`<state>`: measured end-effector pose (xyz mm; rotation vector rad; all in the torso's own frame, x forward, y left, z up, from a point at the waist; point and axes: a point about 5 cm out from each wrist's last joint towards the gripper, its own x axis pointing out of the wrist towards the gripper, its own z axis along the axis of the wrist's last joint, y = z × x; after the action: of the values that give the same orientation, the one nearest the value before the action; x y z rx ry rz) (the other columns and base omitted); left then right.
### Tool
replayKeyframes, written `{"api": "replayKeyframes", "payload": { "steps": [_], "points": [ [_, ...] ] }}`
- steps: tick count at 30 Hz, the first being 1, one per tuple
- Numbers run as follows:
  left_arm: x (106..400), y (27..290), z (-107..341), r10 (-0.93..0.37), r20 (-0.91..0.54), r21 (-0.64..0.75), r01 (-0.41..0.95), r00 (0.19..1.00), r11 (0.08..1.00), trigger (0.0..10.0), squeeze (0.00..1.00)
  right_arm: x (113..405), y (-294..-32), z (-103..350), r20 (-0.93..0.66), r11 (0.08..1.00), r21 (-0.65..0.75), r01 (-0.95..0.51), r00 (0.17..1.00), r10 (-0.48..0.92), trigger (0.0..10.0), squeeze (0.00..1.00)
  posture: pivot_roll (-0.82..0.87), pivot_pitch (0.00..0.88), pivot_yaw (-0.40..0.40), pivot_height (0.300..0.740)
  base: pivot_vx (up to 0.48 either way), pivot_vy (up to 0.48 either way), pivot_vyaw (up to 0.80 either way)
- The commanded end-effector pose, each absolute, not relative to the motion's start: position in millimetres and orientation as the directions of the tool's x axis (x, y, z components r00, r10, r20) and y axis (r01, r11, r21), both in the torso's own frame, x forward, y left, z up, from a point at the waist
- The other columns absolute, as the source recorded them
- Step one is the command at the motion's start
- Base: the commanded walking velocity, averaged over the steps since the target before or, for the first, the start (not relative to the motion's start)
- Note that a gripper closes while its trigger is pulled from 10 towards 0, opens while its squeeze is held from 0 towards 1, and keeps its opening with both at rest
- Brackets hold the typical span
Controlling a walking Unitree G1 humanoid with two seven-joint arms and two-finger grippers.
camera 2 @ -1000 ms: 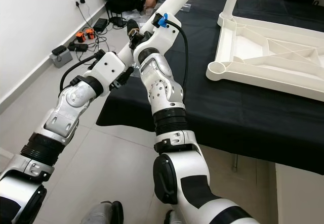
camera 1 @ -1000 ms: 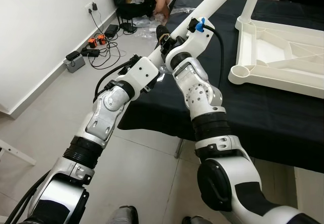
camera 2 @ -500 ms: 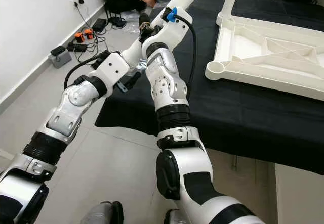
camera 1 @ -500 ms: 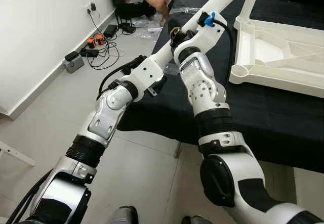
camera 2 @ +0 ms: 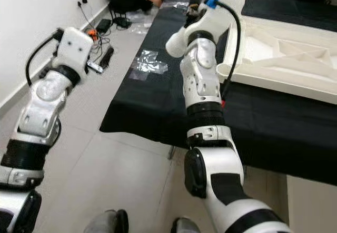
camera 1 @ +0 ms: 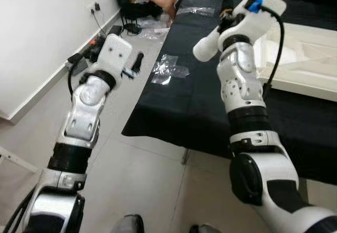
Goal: Building children table
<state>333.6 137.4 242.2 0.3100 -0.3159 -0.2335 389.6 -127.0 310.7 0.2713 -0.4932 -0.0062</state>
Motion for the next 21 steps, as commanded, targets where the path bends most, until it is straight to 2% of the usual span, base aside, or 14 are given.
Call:
{"api": "replayKeyframes", "payload": {
  "steps": [1, 5, 14, 21],
  "points": [
    [316, 139, 241, -0.263, 0.292, 0.264, 0.187, 0.920, 0.946, 10.0, 0.00, 379, -117, 308, 0.526, 0.983, 0.103, -0.152, 0.847, 0.075, 10.0, 0.00, 0.08, 0.097, -0.027, 0.740, 0.000, 0.000, 0.00],
    [306, 139, 238, -0.233, 0.297, 0.220, 0.171, 0.926, 0.960, 10.0, 0.00, 375, -123, 293, 0.501, 0.988, 0.062, -0.140, 0.861, 0.091, 10.0, 0.00, 0.08, 0.096, -0.027, 0.740, 0.000, 0.000, 0.00],
    [301, 145, 242, -0.177, 0.306, 0.195, 0.120, 0.936, 0.973, 10.0, 0.00, 370, -134, 277, 0.477, 0.991, 0.083, -0.102, 0.878, 0.050, 10.0, 0.00, 0.08, 0.082, -0.025, 0.740, 0.000, 0.000, 0.00],
    [298, 145, 247, -0.174, 0.303, 0.199, 0.116, 0.937, 0.973, 10.0, 0.00, 368, -134, 276, 0.467, 0.992, 0.078, -0.103, 0.882, 0.055, 10.0, 0.00, 0.08, 0.076, -0.030, 0.740, 0.360, 0.000, 0.00]
  ]
}}
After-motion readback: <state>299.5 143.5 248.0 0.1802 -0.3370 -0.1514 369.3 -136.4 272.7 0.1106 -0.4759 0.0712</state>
